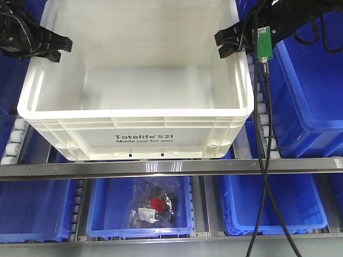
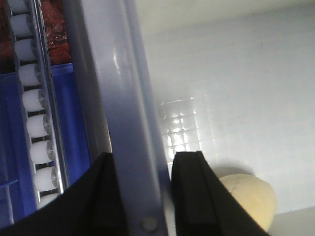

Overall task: Place moving items into box and shelve
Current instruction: 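Push the tote farther onto the roller shelf with both grippers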

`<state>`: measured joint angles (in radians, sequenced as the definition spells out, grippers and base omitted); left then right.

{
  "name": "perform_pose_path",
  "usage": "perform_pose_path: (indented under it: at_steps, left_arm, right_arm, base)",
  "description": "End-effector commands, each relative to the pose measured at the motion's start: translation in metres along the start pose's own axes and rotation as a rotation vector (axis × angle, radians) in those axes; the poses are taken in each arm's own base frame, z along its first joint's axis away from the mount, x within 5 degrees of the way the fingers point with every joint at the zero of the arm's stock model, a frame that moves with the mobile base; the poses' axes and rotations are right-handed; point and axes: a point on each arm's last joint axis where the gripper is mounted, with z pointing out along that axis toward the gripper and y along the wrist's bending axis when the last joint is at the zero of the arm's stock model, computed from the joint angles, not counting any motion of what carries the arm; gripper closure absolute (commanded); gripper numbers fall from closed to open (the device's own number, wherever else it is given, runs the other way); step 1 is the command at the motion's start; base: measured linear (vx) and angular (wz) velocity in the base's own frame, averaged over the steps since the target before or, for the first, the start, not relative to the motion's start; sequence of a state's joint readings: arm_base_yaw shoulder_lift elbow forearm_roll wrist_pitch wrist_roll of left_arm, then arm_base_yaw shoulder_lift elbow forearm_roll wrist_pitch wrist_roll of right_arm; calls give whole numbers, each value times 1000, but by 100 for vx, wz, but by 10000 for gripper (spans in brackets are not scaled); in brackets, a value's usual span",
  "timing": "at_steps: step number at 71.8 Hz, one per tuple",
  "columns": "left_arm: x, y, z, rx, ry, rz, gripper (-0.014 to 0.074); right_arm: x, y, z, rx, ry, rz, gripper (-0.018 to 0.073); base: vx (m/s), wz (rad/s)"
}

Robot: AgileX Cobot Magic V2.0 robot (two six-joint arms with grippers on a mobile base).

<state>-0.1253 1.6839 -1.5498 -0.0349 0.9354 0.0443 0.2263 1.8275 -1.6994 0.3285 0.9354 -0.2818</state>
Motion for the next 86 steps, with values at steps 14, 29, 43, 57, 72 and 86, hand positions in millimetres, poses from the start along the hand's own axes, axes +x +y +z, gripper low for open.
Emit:
perform_pose_path:
  at_steps: [14, 29, 43, 57, 72, 86]
  left_arm:
    - [-19, -21, -29, 118, -193, -37, 596]
    - [-20, -20, -29, 104, -206, -28, 562]
    - [-20, -20, -29, 104, -207, -28, 416]
    - [-21, -20, -29, 104, -209, -28, 204]
    - [-21, -20, -29, 104, -210, -38, 45]
    - [-21, -20, -29, 103, -215, -38, 35]
  right_arm:
    - [-27, 36, -38, -161, -239, 35, 562]
    - [-29, 36, -38, -153, -255, 23, 543]
    - [-29, 36, -38, -154, -254, 20, 422]
    - [-29, 36, -38, -149, -256, 16, 192]
    - [-30, 35, -38, -145, -268, 19, -26]
    - [-30, 35, -39, -142, -272, 18, -50]
  base:
    - [0, 0]
    - [0, 0]
    - [0, 0]
    - [0, 0]
    - [0, 0]
    - [0, 0]
